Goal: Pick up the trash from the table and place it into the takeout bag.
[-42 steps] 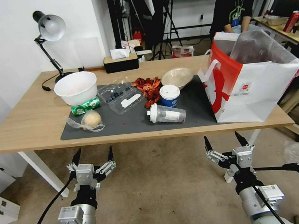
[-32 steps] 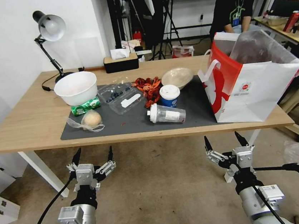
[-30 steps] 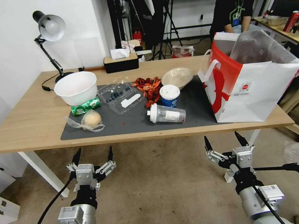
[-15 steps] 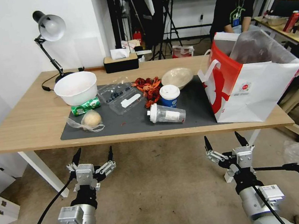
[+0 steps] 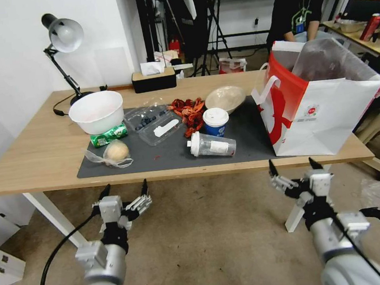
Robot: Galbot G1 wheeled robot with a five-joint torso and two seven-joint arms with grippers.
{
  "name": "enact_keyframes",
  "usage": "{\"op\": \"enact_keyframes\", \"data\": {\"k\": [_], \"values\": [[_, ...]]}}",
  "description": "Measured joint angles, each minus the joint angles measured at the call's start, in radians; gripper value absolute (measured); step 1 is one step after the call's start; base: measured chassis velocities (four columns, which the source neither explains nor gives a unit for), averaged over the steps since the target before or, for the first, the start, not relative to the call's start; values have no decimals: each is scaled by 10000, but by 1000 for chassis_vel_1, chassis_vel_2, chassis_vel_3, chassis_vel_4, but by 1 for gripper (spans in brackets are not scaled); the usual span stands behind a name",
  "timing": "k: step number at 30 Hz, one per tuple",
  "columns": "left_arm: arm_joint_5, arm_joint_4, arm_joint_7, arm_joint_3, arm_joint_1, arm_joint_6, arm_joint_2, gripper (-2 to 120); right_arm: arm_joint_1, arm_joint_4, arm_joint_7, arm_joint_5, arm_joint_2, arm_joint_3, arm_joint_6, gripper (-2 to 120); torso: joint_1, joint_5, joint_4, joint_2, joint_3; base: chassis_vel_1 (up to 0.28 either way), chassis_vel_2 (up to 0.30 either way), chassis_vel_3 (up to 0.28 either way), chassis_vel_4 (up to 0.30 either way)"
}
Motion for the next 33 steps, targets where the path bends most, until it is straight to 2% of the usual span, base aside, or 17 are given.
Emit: {"op": "enact_keyframes", "data": {"k": [2, 13, 17, 18, 21, 22, 25, 26, 29, 30, 33], "values": [[-69, 57, 1, -5, -12, -127, 10, 100, 205, -17, -1, 478, -159, 25, 20, 100, 1, 0, 6, 0, 1, 0, 0, 0, 0], [-66, 195, 37, -80, 90, -615, 102, 100, 552, -399, -253, 1491, -771, -302, 520, 100, 0, 1, 3, 1, 0, 0, 0, 0, 0], [-40, 206, 125, -99, 158, -820, 42, 100, 1163, -981, -1095, 2591, -1954, -451, 815, 100, 0, 3, 3, 0, 1, 0, 0, 0, 0], [-40, 206, 125, -99, 158, -820, 42, 100, 1163, -981, -1095, 2591, -1954, -451, 815, 100, 0, 3, 3, 0, 1, 0, 0, 0, 0], [17, 225, 162, -114, 211, -964, -65, 100, 1786, -1764, -2009, 3573, -3298, -528, 1132, 100, 0, 2, 4, 0, 1, 0, 0, 0, 0], [17, 225, 162, -114, 211, -964, -65, 100, 1786, -1764, -2009, 3573, -3298, -528, 1132, 100, 0, 2, 4, 0, 1, 0, 0, 0, 0], [99, 242, 178, -128, 258, -1086, -180, 100, 2482, -2588, -2810, 4352, -4367, -602, 1273, 100, 1, 2, 3, 0, 1, 0, 0, 0, 0], [99, 242, 178, -128, 258, -1086, -180, 100, 2482, -2588, -2810, 4352, -4367, -602, 1273, 100, 1, 2, 3, 0, 1, 0, 0, 0, 0], [203, 265, 184, -129, 314, -1185, -302, 100, 3337, -3380, -3487, 4712, -5135, -747, 1300, 100, 0, 3, 2, 0, 1, 0, 0, 0, 0], [203, 265, 184, -129, 314, -1185, -302, 100, 3337, -3380, -3487, 4712, -5135, -747, 1300, 100, 0, 3, 2, 0, 1, 0, 0, 0, 0], [339, 270, 205, -114, 372, -1258, -447, 100, 4370, -4173, -3996, 4918, -5687, -1202, 1311, 100, 0, 3, 3, 0, 2, 0, 0, 0, 0]]}}
